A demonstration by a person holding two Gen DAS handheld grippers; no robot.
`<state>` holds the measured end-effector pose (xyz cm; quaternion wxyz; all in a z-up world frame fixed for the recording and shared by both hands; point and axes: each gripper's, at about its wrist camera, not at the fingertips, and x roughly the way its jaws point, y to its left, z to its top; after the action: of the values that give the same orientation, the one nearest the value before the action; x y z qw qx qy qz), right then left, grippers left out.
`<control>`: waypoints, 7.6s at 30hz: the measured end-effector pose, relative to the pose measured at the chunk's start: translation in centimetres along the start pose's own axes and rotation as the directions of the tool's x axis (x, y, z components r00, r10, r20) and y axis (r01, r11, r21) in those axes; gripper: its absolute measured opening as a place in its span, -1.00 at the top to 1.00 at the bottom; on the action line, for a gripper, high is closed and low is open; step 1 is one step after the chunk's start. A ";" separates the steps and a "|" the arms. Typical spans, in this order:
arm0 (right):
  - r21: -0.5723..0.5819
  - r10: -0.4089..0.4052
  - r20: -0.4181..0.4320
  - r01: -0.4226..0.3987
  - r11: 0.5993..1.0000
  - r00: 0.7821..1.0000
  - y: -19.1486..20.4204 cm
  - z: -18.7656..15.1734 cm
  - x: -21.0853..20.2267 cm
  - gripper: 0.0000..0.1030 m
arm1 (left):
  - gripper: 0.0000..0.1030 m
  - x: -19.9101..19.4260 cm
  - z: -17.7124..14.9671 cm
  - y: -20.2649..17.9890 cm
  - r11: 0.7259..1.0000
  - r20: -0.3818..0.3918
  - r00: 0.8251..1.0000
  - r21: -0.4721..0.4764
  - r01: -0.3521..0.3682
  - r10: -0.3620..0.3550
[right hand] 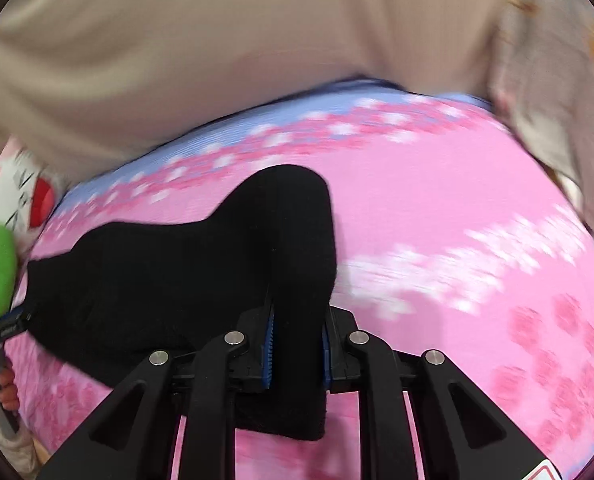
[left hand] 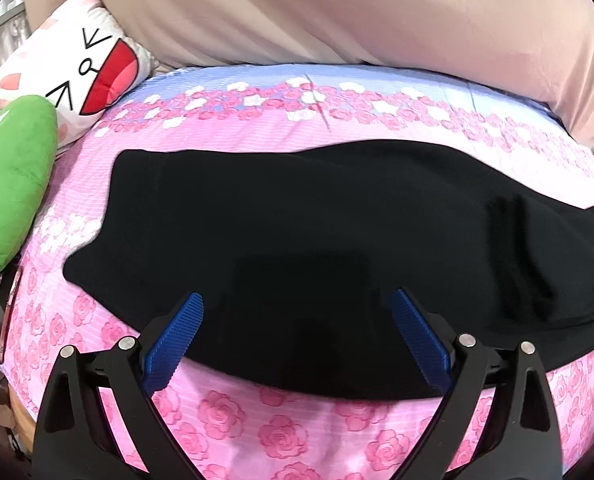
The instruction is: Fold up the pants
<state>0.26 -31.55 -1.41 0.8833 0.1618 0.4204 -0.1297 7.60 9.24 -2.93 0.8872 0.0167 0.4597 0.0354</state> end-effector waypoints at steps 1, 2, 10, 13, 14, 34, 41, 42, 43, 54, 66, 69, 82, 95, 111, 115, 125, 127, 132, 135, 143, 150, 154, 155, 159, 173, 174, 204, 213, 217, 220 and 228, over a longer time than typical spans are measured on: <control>-0.004 -0.025 -0.016 0.025 1.000 1.000 -1.1 -0.2 0.1 0.68 | -0.81 0.1 -0.1 -0.4 1.000 -0.002 1.000 0.010 0.005 -0.005; 0.003 -0.040 -0.028 0.040 0.999 0.999 -2.0 -0.6 0.2 0.58 | -0.81 0.3 -0.1 -0.7 1.000 -0.004 1.000 0.015 0.008 -0.008; -0.172 0.099 0.060 -0.087 0.981 0.993 5.9 -1.8 -2.8 -0.18 | -0.81 0.9 -0.4 -2.8 0.999 -0.020 0.999 0.041 0.031 -0.030; -0.306 0.200 -0.037 -0.202 0.931 0.979 12.2 -2.9 -0.1 -0.18 | -0.81 0.9 -0.7 -2.7 0.999 -0.024 0.999 0.039 0.028 -0.027; -0.339 0.213 -0.067 -0.223 0.914 0.975 14.1 -3.3 1.1 -0.17 | -0.81 0.8 -0.8 -2.6 0.999 -0.026 0.999 0.037 0.026 -0.025; -0.395 0.234 -0.162 -0.280 0.875 0.959 23.8 -4.1 8.0 0.46 | -0.81 1.8 -1.1 1.1 1.000 -0.046 0.999 -0.021 0.018 -0.019; -0.333 0.282 -0.082 -0.293 0.896 0.956 21.0 -1.8 1.8 0.29 | -0.82 -0.8 -0.7 9.6 0.960 0.061 0.998 -0.280 0.014 0.003; -0.328 0.272 -0.069 -0.280 0.902 0.960 20.4 -1.7 1.3 0.24 | -0.83 -0.6 -0.7 11.2 0.944 0.057 0.998 -0.330 0.013 0.007; -0.318 0.249 -0.045 -0.250 0.914 0.967 19.3 -1.5 0.4 0.20 | -0.83 -0.3 -0.8 12.6 0.926 0.047 0.999 -0.376 0.011 0.007; -0.326 0.184 -0.097 -0.206 0.923 0.978 18.1 -3.2 1.0 -0.21 | -0.82 2.8 -2.3 12.8 0.910 -0.039 0.997 -0.414 0.040 -0.062; -0.248 0.280 -0.046 -0.283 0.926 0.959 18.7 0.1 1.1 0.76 | -0.83 -0.5 -1.5 7.8 0.973 0.029 0.996 -0.212 0.091 -0.087; -0.200 0.334 0.051 -0.318 0.927 0.941 17.3 3.5 -3.1 0.75 | -0.83 -0.2 -1.3 7.4 0.972 0.031 0.993 -0.204 0.117 -0.113; -0.319 0.325 -0.253 -0.395 0.861 0.911 26.3 -3.1 7.2 0.40 | -0.83 0.1 -3.0 13.0 0.940 0.016 0.995 -0.327 0.100 -0.100; -0.256 0.178 -0.040 -0.182 0.949 0.983 17.3 -1.7 -0.4 0.00 | 0.69 3.6 -1.6 14.8 0.876 0.030 0.993 -0.468 0.115 -0.115; -0.064 0.066 0.015 -0.065 0.996 0.998 4.2 -2.7 -1.8 -0.09 | 0.26 -2.4 -0.3 -16.8 0.895 -0.121 0.910 0.168 0.413 -0.397; -0.074 0.109 -0.006 -0.109 0.991 0.994 4.9 -2.8 -1.7 -0.13 | -0.58 -6.2 -0.8 -14.3 0.885 -0.022 0.899 0.167 0.434 -0.437; -0.057 0.441 -0.187 -0.458 0.887 0.878 13.7 -0.9 4.9 -0.54 | -0.78 -8.4 1.1 -1.4 0.983 0.174 0.971 -0.056 0.175 -0.163; 0.001 0.461 -0.237 -0.475 0.880 0.855 14.6 -1.2 7.0 -0.54 | -0.78 -7.3 0.5 0.5 0.986 0.148 0.981 -0.094 0.141 -0.127; -0.023 0.482 -0.251 -0.503 0.864 0.839 17.6 -1.6 7.3 0.32 | -0.78 -5.9 -0.6 2.8 0.983 0.102 0.989 -0.137 0.120 -0.107; -0.161 0.509 -0.163 -0.532 0.831 0.845 20.5 0.7 2.5 0.35 | -0.78 -6.0 -0.3 2.5 0.981 0.108 0.986 -0.132 0.140 -0.127; -0.183 0.243 0.092 -0.224 0.957 0.966 9.8 3.7 -6.0 0.90 | -0.78 -6.1 -0.2 -0.9 0.970 0.098 0.969 -0.068 0.235 -0.228; 0.131 0.229 -0.122 -0.213 0.968 0.966 1.4 -1.9 1.1 0.54 | -0.78 -4.6 -0.2 -4.5 0.961 0.039 0.961 -0.034 0.275 -0.274; 0.013 0.321 -0.056 -0.320 0.947 0.946 6.1 -0.3 0.0 -0.53 | -0.78 -5.1 -0.4 -5.5 0.964 0.047 0.963 0.000 0.266 -0.266; -0.028 0.338 -0.070 -0.340 0.940 0.939 7.5 0.0 0.4 -0.53 | -0.78 -5.1 -0.5 -5.6 0.966 0.045 0.965 0.004 0.258 -0.258; -0.069 0.325 -0.169 -0.340 0.938 0.931 11.5 -0.2 4.6 -0.53 | -0.78 -4.8 -0.9 -5.8 0.977 0.039 0.976 0.027 0.212 -0.213; -0.146 0.161 0.031 -0.155 0.977 0.986 6.4 -0.1 -4.3 0.75 | -0.86 -5.0 -1.3 -8.7 0.911 -0.017 0.913 0.063 0.407 -0.407; -0.118 0.109 -0.007 -0.110 0.987 0.994 4.9 -1.0 -3.1 0.67 | -0.86 -4.4 -1.4 -9.4 0.899 -0.037 0.901 0.063 0.434 -0.432; 0.022 -0.041 -0.061 0.042 0.999 0.997 -1.4 4.0 4.4 0.42 | -0.91 1.9 -1.4 -13.4 0.871 -0.178 0.857 0.006 0.492 -0.483; -0.361 0.353 -0.249 -0.425 0.830 0.902 19.9 7.0 6.6 0.61 | -0.91 1.5 -1.8 -13.3 0.870 -0.165 0.861 0.029 0.492 -0.481; -0.438 0.225 -0.383 -0.391 0.809 0.896 24.6 5.3 15.8 0.62 | -0.91 1.2 -2.3 -13.2 0.866 -0.159 0.860 0.045 0.498 -0.486; -0.399 0.250 -0.363 -0.392 0.829 0.898 24.9 6.4 15.6 0.62 | -0.91 1.1 -2.5 -13.0 0.862 -0.164 0.855 0.050 0.505 -0.492; -0.191 0.081 0.019 -0.076 0.979 0.997 7.3 5.2 1.1 -0.27 | -0.91 1.1 -2.1 -12.1 0.856 -0.157 0.845 0.001 0.517 -0.511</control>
<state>7.30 -27.03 2.10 0.9048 0.0914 0.4121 -0.0561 7.10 -2.74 -5.83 0.8262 -0.0903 0.5140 -0.2123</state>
